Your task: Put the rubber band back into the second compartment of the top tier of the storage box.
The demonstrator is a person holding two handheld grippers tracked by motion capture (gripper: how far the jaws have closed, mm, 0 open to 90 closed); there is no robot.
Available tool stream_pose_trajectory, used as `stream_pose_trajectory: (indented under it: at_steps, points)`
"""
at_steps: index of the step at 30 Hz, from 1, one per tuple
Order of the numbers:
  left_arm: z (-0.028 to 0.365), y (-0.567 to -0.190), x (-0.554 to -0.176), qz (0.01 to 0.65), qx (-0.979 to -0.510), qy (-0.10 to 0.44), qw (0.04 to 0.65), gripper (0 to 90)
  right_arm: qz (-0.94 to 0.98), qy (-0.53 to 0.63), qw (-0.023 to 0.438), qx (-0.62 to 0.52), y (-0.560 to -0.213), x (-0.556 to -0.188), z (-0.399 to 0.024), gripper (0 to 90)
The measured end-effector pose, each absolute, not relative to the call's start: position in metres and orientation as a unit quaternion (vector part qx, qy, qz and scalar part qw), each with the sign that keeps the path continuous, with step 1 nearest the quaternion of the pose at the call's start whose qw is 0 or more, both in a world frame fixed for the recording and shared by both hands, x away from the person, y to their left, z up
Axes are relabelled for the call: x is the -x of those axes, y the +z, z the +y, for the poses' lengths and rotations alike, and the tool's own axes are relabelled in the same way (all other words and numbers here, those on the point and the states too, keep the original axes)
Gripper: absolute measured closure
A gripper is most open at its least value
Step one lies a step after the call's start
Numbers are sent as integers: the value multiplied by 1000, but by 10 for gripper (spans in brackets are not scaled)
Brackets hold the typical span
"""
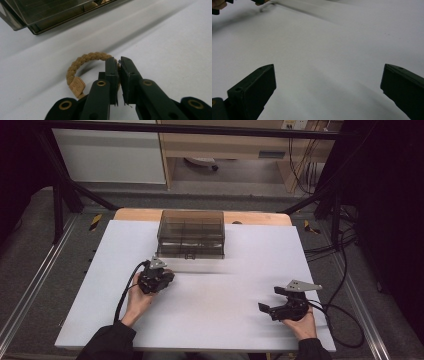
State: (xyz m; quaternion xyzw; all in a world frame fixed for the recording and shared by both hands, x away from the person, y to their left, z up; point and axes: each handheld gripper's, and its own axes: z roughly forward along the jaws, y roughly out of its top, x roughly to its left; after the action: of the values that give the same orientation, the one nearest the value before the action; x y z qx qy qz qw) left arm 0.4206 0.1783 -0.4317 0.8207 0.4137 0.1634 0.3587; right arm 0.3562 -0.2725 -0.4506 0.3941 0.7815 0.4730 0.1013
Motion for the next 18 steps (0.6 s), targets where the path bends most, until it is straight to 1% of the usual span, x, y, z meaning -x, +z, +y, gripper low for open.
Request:
stream_pose_trajectory:
  at_steps: [18]
  points:
    - [179,-422,-411,408,-818,160,372,833,782,473,102,-393,-451,-356,-273,8]
